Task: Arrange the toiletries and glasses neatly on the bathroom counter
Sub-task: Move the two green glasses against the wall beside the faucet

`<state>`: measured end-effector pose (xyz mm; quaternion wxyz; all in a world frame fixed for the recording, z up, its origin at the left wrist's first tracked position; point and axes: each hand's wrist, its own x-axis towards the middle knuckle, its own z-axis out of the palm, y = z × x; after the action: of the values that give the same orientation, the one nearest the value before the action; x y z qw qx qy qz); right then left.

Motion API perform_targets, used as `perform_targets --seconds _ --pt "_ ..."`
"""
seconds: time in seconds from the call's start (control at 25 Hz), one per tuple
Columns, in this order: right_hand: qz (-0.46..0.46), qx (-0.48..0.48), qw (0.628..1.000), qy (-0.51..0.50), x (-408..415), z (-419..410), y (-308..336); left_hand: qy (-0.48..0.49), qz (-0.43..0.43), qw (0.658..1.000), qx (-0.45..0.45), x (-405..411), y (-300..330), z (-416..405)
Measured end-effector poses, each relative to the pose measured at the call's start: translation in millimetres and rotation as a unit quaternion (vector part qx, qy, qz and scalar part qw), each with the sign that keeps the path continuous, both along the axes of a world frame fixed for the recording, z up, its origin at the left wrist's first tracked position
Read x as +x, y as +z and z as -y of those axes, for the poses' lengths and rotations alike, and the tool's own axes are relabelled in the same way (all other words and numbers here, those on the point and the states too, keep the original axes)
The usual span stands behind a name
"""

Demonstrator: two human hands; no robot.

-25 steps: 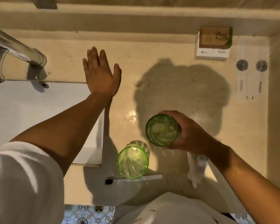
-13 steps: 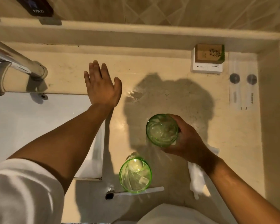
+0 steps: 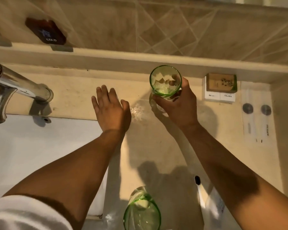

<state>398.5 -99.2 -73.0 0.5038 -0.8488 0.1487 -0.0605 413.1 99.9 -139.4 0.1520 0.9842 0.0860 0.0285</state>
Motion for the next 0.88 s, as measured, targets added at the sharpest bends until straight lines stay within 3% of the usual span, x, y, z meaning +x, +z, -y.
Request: perform_targets --seconds 0.76,0.88 --pt "-0.032 0.039 0.999 -0.016 27 -9 -11 -0.007 0.000 1.000 0.008 0 1 -1" --pt "-0.048 0.108 0.993 -0.024 28 -12 -13 -0.007 0.008 1.000 0.006 -1 1 1"
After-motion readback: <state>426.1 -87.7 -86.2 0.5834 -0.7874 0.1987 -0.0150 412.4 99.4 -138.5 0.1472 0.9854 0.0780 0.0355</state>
